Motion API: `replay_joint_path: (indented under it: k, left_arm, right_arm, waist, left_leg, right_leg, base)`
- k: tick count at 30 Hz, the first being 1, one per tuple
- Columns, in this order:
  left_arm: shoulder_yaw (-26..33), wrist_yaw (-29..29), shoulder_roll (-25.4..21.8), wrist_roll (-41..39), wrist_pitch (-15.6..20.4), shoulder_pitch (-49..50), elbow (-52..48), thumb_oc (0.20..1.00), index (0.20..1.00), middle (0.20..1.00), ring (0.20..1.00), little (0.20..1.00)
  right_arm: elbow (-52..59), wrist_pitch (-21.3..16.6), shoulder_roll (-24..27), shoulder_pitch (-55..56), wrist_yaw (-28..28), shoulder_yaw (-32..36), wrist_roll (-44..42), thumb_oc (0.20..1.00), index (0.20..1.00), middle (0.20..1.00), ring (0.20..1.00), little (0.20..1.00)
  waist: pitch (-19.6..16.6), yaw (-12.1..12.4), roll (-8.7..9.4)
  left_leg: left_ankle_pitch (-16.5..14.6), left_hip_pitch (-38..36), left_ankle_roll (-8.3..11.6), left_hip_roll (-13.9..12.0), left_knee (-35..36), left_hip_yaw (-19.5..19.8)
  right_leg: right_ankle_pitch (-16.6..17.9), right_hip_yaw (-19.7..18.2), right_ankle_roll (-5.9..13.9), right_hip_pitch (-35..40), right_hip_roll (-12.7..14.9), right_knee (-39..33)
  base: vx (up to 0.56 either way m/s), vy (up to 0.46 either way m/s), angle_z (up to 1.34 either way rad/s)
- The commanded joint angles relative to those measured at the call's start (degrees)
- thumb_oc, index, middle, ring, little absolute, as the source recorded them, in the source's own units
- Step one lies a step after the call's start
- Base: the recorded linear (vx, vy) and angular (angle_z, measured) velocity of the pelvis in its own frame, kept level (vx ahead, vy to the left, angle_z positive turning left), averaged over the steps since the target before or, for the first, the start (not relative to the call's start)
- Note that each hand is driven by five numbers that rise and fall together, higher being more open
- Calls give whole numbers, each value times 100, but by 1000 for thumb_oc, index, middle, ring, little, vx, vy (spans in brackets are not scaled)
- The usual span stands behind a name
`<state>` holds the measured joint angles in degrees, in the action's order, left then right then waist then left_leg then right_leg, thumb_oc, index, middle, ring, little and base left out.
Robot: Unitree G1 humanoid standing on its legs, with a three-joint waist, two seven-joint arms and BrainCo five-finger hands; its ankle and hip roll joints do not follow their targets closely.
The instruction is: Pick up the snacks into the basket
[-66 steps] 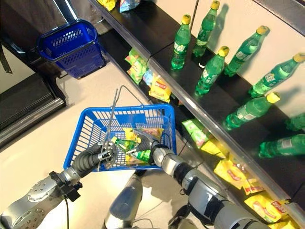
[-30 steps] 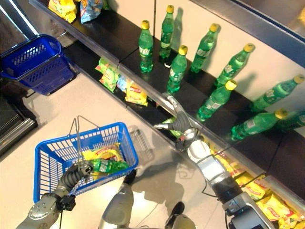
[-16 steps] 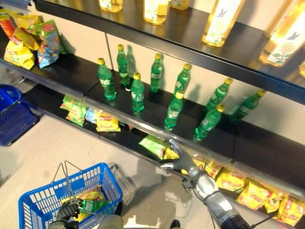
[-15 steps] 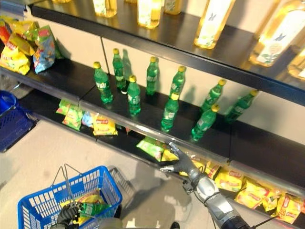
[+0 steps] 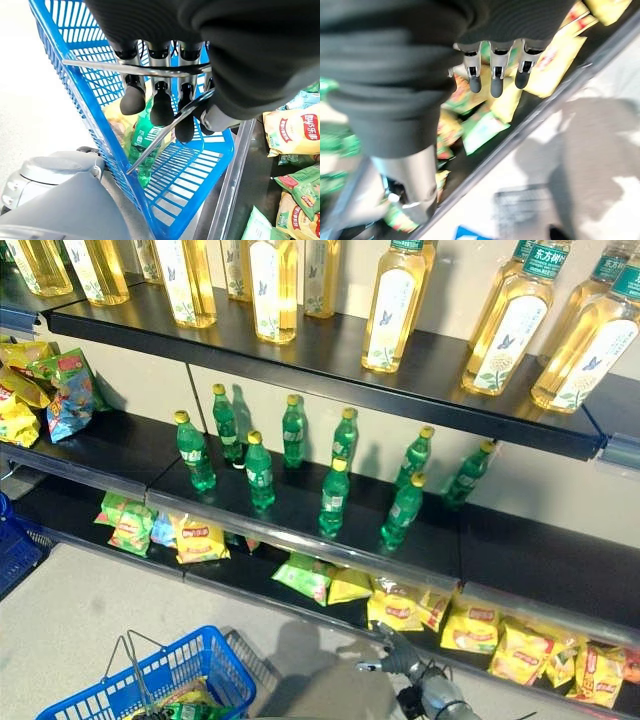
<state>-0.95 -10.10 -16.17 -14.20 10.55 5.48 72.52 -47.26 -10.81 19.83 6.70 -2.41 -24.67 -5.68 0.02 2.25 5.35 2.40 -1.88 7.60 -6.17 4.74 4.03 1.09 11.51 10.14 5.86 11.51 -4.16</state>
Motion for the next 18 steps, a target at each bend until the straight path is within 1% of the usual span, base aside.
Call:
replay_joint_path:
  k: [1,3,4,5,6,8,10,12,13,16,17,18]
  left_arm:
    - [246,-82,-10,206,246,-295,165,200,200,200,200,200]
    - [246,-81,-12,206,246,-297,166,200,200,200,200,200]
    - [231,-25,59,166,196,-300,272,200,200,200,200,200]
    - [213,-16,94,175,184,-293,301,200,200,200,200,200]
    - [212,-16,94,175,184,-294,301,200,200,200,200,200]
    - [217,16,196,137,126,-313,475,200,200,200,200,200]
    - [234,111,263,62,56,-328,620,200,200,200,200,200]
    - [234,111,263,62,56,-329,621,200,200,200,200,200]
    - [185,172,346,39,33,-306,666,200,200,200,200,200]
    - [202,232,389,39,7,-305,767,200,200,200,200,200]
    - [200,316,462,-15,-16,-274,814,200,200,200,200,200]
    - [199,316,462,-15,-16,-275,814,200,200,200,200,200]
  right_arm:
    - [-637,-32,-270,-210,240,346,2,1000,1000,1000,1000,1000]
    - [-644,-36,-274,-215,241,346,2,1000,1000,1000,1000,1000]
    - [-1257,42,-376,-266,329,488,69,1000,1000,1000,1000,1000]
    - [-1522,54,-442,-266,370,617,-43,1000,1000,1000,1000,1000]
    - [-1526,51,-444,-268,371,618,-43,1000,1000,1000,1000,1000]
    - [-2194,106,-609,-323,453,1025,-380,1000,1000,1000,1000,1000]
    - [-2698,219,-696,-402,563,1224,-261,1000,1000,1000,1000,1000]
    - [-2699,218,-696,-403,564,1224,-261,1000,1000,1000,1000,1000]
    - [-3005,289,-699,-374,643,1209,78,1000,1000,1000,1000,1000]
    - [-3174,353,-732,-358,628,1330,44,1000,1000,1000,1000,1000]
    - [-3360,393,-787,-319,625,1557,-168,1000,1000,1000,1000,1000]
    - [-3361,393,-787,-320,625,1558,-168,1000,1000,1000,1000,1000]
  waist:
    - [-155,-34,-90]
    - [-153,-35,-90]
    - [-219,-43,-116]
    - [-239,-50,-121]
    - [-237,-50,-121]
    - [-286,-86,-150]
    - [-350,-115,-195]
    - [-349,-116,-195]
    - [-376,-131,-220]
    - [-381,-155,-229]
    - [-378,-194,-240]
    - [-376,-192,-239]
  left_leg:
    - [140,203,-404,27,12,66]
    - [139,203,-404,26,12,68]
    - [185,239,-357,-19,26,76]
    - [184,248,-346,-27,26,78]
    - [183,247,-346,-28,26,78]
    - [191,273,-310,-48,26,81]
    - [181,299,-273,-49,26,80]
    - [181,299,-273,-50,26,81]
    - [152,291,-265,-47,26,71]
    - [132,258,-269,-58,26,49]
    - [110,212,-277,-61,26,15]
    - [109,210,-277,-61,26,14]
  right_leg:
    - [306,-236,-100,-432,-117,401]
    - [307,-234,-101,-431,-118,399]
    - [317,-199,-118,-400,-150,264]
    - [318,-185,-122,-375,-160,218]
    - [319,-184,-122,-372,-161,216]
    - [339,-153,-117,-329,-173,109]
    - [381,-130,-114,-280,-172,-17]
    - [381,-129,-114,-279,-172,-18]
    - [408,-122,-111,-256,-157,-66]
    - [421,-145,-109,-241,-150,-83]
    - [434,-198,-118,-238,-150,-84]
    - [434,-199,-118,-237,-150,-84]
  base:
    - [-5,-41,5]
    - [-16,-26,7]
    - [-21,-29,8]
    - [-21,-29,4]
    - [0,0,0]
    - [0,0,0]
    - [0,0,0]
    - [0,0,0]
    - [0,0,0]
    - [12,1,1]
    - [0,0,0]
    - [32,7,-2]
